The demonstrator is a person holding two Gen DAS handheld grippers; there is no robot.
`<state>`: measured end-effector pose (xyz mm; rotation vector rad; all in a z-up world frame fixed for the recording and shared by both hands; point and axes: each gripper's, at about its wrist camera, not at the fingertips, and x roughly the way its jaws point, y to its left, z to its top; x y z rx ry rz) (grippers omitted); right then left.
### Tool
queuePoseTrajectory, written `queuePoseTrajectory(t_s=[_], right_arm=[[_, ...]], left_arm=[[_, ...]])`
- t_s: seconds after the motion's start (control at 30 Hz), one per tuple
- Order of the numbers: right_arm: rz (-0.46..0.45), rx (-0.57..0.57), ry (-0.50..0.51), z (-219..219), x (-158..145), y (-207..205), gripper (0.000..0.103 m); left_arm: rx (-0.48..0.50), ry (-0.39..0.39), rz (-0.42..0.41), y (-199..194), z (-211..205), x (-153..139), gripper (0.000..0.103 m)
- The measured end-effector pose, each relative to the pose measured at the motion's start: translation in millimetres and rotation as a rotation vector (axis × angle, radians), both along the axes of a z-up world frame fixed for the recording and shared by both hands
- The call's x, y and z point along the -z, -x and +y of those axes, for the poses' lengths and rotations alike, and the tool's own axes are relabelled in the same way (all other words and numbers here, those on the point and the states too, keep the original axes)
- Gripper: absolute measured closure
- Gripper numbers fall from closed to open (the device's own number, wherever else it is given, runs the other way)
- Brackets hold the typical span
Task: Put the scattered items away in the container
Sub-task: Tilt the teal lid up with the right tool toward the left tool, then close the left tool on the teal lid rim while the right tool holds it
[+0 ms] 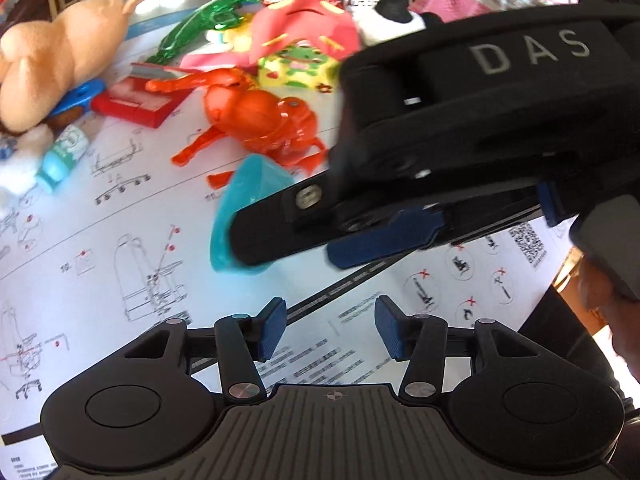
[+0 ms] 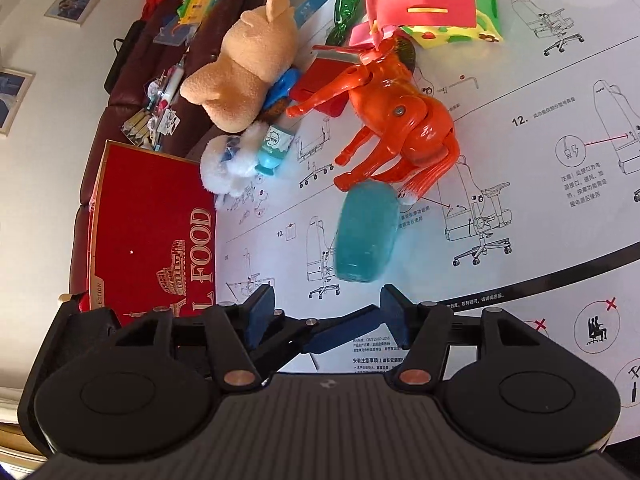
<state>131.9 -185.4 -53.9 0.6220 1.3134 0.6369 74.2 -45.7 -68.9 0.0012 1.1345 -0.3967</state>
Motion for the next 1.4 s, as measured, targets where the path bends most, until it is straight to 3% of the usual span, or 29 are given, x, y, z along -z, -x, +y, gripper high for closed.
queuePoseTrajectory(t_s=[0.3,0.4,0.87,1.07,1.2,1.27,1.4], right_arm=[[-0.069,0.066,0.169,-20.5,10.0,-4.2,0.039],[-0.065,0.067,0.208,-22.6,17.0,-4.2,0.039],[-0.075,0.021,0.242,-18.3,23.2,0.9,0.039],[-0.084,0.014,0.257,-13.9,23.1,3.7,0.039],[-0.153,-0.011,0.333,-7.1,17.8,8.5,0.039],[-0.175,-0.021,0.354,-4.9,16.5,10.2,0.030],[-0.197,-0.033,0.324,-4.1,16.1,14.0,0.028]], left_arm=[[-0.130,0.002,-0.037,-9.8,38.1,-14.0,0.039],[-0.162,-0.047,-0.044,-19.1,42.2,-14.9,0.039],[-0.128,-0.182,0.029,-35.2,21.1,13.5,0.054],[-0.130,-0.202,0.017,-31.2,20.1,14.1,0.056],[-0.132,-0.198,0.009,-28.7,21.6,14.0,0.058],[-0.130,-0.196,0.006,-27.1,22.4,14.1,0.057],[-0.124,-0.194,-0.001,-25.7,21.9,14.1,0.057]])
